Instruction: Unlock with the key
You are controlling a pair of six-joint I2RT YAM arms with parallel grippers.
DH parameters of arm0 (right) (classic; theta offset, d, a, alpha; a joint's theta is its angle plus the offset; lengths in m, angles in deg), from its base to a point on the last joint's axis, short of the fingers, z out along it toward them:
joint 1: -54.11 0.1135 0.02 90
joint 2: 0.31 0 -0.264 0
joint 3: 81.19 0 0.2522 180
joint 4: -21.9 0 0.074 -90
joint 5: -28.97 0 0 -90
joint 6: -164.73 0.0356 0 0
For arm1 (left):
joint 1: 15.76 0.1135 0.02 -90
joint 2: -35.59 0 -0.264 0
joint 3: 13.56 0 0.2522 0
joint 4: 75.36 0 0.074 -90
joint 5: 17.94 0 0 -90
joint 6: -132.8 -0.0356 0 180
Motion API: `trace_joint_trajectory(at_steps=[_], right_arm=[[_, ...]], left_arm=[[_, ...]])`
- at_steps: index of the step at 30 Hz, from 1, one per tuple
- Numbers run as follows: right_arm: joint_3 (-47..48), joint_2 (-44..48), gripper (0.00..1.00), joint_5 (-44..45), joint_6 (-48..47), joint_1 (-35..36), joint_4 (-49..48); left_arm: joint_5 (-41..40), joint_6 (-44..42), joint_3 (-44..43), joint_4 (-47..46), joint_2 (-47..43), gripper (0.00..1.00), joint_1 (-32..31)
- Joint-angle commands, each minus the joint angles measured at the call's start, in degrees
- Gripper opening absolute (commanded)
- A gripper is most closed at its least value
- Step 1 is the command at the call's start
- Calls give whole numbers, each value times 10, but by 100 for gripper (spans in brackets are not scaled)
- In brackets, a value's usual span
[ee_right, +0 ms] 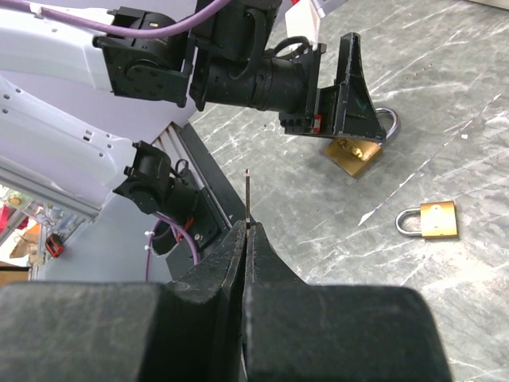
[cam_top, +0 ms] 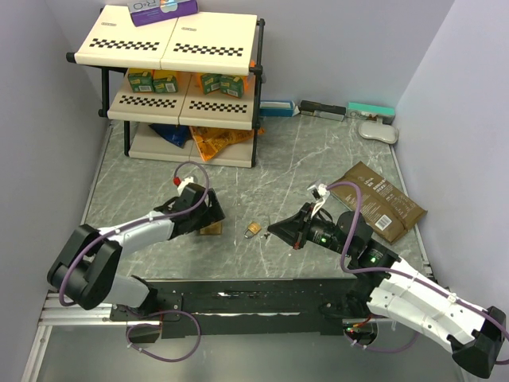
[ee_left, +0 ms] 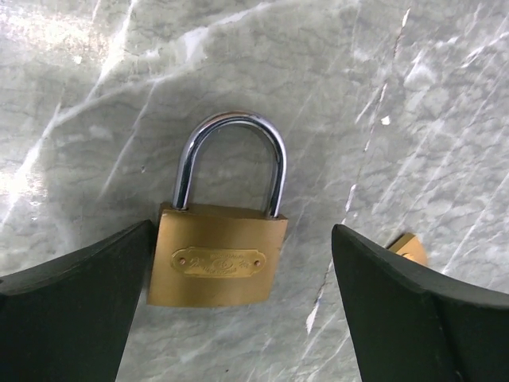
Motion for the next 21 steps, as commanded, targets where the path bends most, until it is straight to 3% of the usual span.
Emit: trace_joint_trajectory(at_steps=[1,8,21], right_arm=[[3,15,0,6,-3,-2,-11],[-2,-2,0,-2,2,-2,-31],[-8,1,0,0,5,-2,-30]], left_arm=[[-16,-37,-27,37,-1,99,0],[-41,-114,-50,112,7,100,-17],[-58,-149,-120,183,85,99,-54]])
